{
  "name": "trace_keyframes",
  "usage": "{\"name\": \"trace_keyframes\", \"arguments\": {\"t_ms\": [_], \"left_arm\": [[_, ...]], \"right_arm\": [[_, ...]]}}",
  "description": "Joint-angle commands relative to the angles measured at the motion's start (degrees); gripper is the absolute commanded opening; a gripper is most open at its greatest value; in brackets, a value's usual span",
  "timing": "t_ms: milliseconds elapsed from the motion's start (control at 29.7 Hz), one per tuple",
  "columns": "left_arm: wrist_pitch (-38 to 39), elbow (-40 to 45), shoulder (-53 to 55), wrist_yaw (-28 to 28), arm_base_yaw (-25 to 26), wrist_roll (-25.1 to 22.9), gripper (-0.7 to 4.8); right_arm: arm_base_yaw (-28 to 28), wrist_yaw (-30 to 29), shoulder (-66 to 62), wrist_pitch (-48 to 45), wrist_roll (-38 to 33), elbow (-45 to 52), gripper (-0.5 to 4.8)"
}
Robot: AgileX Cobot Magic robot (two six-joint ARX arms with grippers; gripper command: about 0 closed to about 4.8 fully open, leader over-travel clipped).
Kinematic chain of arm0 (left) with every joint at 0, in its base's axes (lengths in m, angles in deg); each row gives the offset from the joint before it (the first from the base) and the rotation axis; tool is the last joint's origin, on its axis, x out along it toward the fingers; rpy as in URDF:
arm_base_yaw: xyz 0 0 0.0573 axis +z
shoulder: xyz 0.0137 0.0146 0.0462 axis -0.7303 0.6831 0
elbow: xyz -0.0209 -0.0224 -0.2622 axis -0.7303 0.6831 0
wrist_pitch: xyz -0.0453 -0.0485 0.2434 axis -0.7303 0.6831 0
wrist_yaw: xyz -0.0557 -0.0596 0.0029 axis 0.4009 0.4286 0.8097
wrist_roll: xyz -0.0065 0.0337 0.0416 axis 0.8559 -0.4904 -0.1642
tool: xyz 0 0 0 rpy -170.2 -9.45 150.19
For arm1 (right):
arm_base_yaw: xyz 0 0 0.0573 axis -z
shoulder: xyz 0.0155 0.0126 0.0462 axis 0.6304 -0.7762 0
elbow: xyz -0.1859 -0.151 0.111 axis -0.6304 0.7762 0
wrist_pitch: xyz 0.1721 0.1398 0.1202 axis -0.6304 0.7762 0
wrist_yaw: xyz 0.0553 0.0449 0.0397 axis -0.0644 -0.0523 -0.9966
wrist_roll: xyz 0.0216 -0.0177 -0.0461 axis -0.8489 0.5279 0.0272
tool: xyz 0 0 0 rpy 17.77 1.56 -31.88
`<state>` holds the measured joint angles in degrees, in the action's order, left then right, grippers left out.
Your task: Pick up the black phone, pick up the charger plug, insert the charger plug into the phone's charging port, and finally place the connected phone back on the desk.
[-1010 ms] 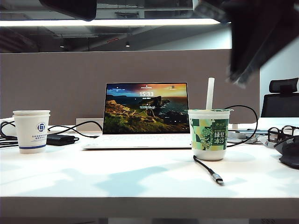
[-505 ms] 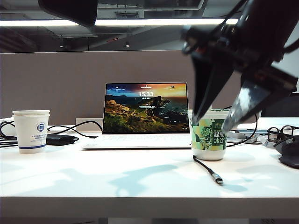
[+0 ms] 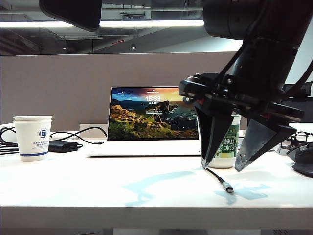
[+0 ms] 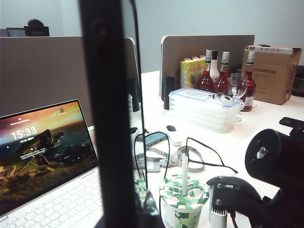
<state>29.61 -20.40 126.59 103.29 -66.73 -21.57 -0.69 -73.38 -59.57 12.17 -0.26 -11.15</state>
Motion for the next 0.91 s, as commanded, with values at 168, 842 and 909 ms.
{"name": "trace_keyframes", "arguments": {"t_ms": [168, 842, 909], "left_arm": [[-0.98, -0.55, -0.31, 0.24, 0.02, -0.02, -0.06], [-0.94, -0.55, -0.31, 0.24, 0.02, -0.02, -0.06], [-0.94, -0.55, -0.31, 0.22, 0.02, -0.02, -0.06]], "right_arm": [[0.42, 2.67, 0.02, -2.43, -0.2, -0.13, 2.74], [2.82, -3.65, -4.24, -5.25, -0.15, -0.13, 2.73], [2.82, -3.41, -4.46, -5.01, -0.15, -0.13, 2.72]]}}
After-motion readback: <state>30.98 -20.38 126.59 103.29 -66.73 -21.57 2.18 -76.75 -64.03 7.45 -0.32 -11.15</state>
